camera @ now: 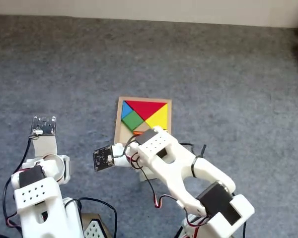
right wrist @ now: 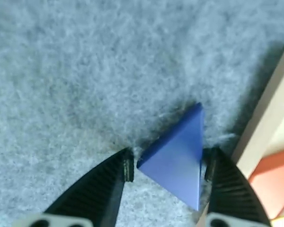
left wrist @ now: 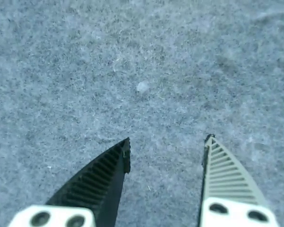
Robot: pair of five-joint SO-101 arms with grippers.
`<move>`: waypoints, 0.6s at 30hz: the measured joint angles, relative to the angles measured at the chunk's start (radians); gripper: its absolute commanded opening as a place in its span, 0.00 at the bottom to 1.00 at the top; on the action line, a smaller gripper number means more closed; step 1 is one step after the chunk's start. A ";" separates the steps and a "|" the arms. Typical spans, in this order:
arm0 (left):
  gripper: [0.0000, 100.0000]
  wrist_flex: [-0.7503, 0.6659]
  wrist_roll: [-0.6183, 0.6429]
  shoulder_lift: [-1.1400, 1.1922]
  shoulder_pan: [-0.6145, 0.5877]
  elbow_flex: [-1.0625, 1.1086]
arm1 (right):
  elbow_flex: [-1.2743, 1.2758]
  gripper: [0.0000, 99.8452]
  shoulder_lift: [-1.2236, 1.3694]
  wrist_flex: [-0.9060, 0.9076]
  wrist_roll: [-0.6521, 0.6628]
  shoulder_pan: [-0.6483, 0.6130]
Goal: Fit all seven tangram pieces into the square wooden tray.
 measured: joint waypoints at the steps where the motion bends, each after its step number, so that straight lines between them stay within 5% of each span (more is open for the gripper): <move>1: 0.24 0.000 0.000 0.000 0.000 0.000 | 0.000 0.24 0.000 0.000 0.000 0.000; 18: 0.24 0.000 0.000 0.000 0.000 0.000 | 0.034 0.20 -0.002 -0.006 0.075 0.005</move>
